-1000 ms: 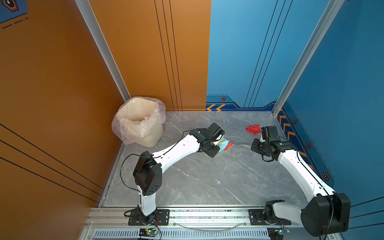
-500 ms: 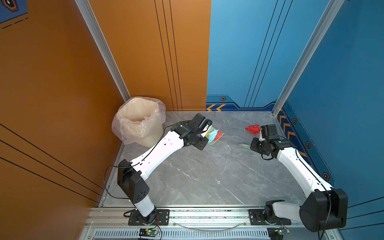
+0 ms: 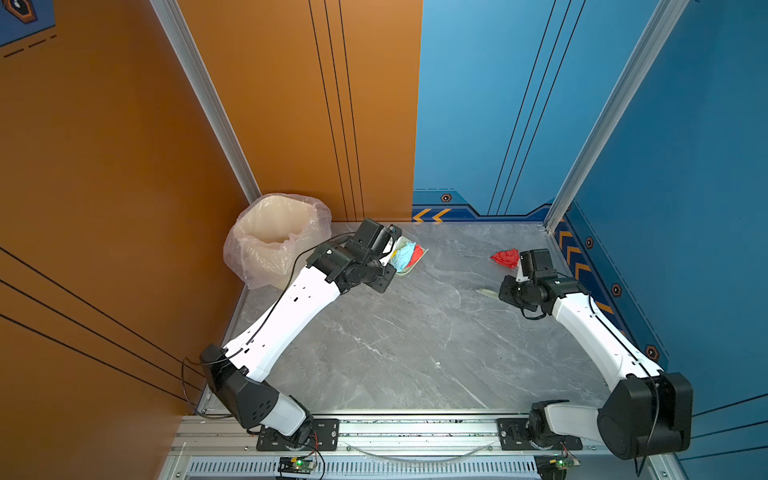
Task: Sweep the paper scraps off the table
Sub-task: 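Carry the dustpan over the bin with the left gripper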
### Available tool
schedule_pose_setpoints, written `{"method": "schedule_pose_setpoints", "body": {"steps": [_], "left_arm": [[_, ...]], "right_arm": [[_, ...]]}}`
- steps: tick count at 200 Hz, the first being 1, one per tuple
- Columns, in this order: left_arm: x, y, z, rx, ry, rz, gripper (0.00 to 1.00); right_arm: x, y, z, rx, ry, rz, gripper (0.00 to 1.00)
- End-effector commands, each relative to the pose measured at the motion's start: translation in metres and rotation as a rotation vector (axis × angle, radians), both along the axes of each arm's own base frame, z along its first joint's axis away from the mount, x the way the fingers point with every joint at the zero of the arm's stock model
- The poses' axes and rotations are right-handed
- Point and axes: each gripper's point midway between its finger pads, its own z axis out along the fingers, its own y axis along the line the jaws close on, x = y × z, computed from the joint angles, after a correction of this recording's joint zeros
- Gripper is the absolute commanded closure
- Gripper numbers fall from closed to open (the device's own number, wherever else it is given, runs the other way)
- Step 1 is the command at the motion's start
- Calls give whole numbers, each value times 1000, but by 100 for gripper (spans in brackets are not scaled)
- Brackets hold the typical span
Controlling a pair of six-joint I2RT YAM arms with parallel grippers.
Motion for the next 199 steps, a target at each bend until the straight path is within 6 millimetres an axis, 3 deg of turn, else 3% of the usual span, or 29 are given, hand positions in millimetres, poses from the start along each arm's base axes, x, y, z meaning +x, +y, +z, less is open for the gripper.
{"method": "schedule_pose_setpoints", "body": {"steps": [1,40,88,125,199], "left_arm": [[1,31,25,7,-63,68,100],[10,83,45,-106,-85,265,100],[22,134,53,-291,-48,471,100],[30,156,52,-347,-30,552,100],[41,178,55,-496,15,644,100]], "right_arm": [[4,2,-3,10,1,-2,100],[8,6,-4,14,4,4,100],[11,13,-3,7,10,20,100],[11,16,-3,2,9,24,100],[11,17,-2,3,7,27,100]]}}
